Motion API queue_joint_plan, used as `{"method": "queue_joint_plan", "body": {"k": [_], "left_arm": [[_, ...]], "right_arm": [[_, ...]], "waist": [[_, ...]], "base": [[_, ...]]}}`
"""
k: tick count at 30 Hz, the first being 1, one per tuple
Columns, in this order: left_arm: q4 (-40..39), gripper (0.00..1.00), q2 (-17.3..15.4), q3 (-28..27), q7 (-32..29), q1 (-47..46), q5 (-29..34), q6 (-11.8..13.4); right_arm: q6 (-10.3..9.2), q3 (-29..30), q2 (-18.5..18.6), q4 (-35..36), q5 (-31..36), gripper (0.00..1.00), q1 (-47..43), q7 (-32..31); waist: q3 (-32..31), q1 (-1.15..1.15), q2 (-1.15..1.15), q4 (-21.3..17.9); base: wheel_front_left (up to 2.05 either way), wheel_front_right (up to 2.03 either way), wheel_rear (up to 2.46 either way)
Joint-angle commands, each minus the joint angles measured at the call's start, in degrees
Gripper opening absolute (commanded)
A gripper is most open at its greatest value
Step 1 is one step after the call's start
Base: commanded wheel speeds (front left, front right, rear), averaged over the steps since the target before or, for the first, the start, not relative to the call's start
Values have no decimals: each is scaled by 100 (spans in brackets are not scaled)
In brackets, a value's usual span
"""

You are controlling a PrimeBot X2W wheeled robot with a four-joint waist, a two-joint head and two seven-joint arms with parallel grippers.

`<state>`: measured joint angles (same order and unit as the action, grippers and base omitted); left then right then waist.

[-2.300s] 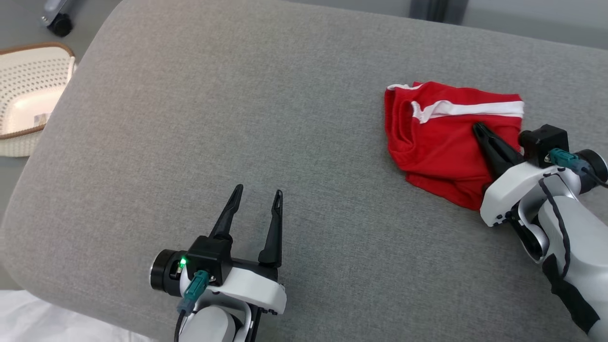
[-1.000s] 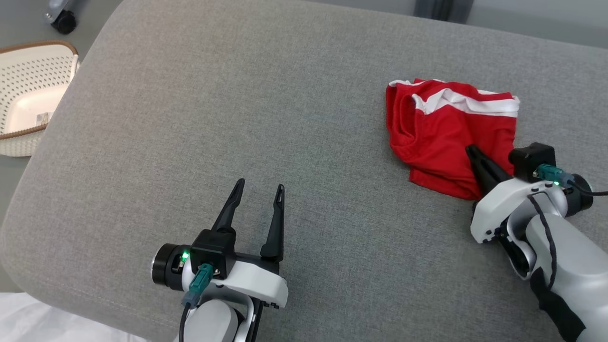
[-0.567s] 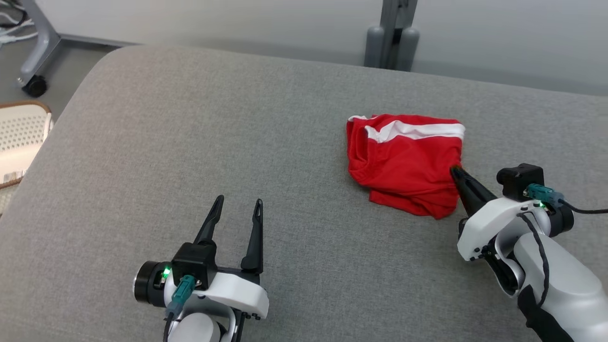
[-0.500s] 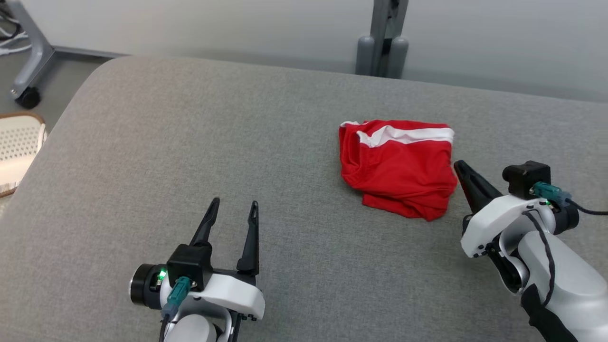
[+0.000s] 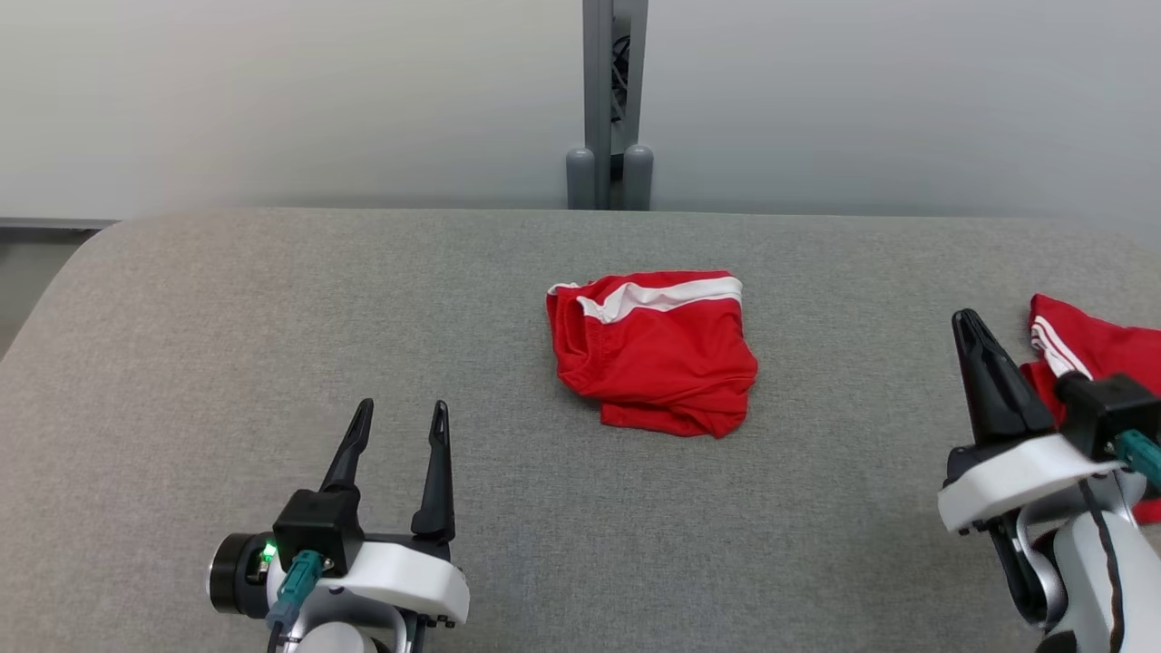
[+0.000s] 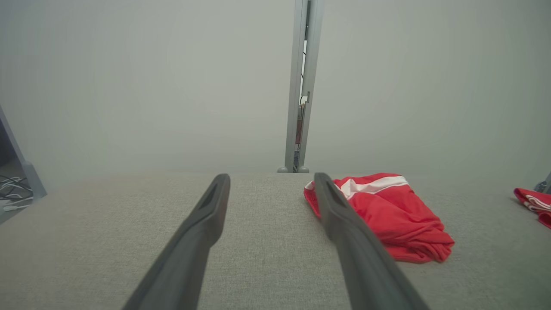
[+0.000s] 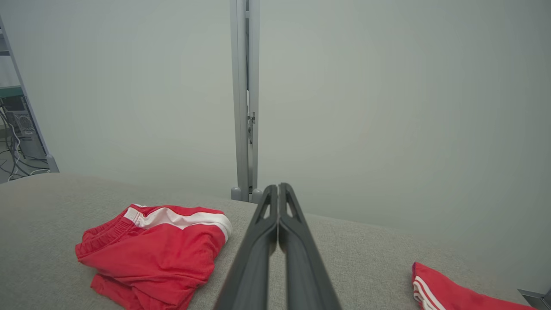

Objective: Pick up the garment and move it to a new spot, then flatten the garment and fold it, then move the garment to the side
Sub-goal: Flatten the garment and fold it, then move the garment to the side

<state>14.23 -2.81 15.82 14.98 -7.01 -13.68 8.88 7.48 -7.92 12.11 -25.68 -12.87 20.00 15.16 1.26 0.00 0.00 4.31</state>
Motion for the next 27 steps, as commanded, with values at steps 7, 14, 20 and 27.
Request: {"method": "queue_joint_plan", "body": {"k": [7, 14, 20, 27], "left_arm": [[28, 100, -24, -87, 15, 256, -39, -44], [-16, 100, -21, -65, 15, 402, -97, -86], [-15, 100, -24, -44, 15, 411, -107, -110], [29, 100, -22, 31, 15, 362, -116, -139]], "right_arm": [[2, 685, -529, 608, 489, 0, -967, 4], [2, 931, -759, 337, 772, 100, -1231, 5], [2, 992, -828, 319, 841, 100, -1197, 4], [2, 851, -838, 121, 595, 100, -1076, 5]], "waist": [[-100, 0, 0, -226], [-128, 0, 0, -262], [-139, 0, 0, -233], [-37, 0, 0, -70]], "base": [[0, 0, 0], [0, 0, 0], [0, 0, 0], [0, 0, 0]]}}
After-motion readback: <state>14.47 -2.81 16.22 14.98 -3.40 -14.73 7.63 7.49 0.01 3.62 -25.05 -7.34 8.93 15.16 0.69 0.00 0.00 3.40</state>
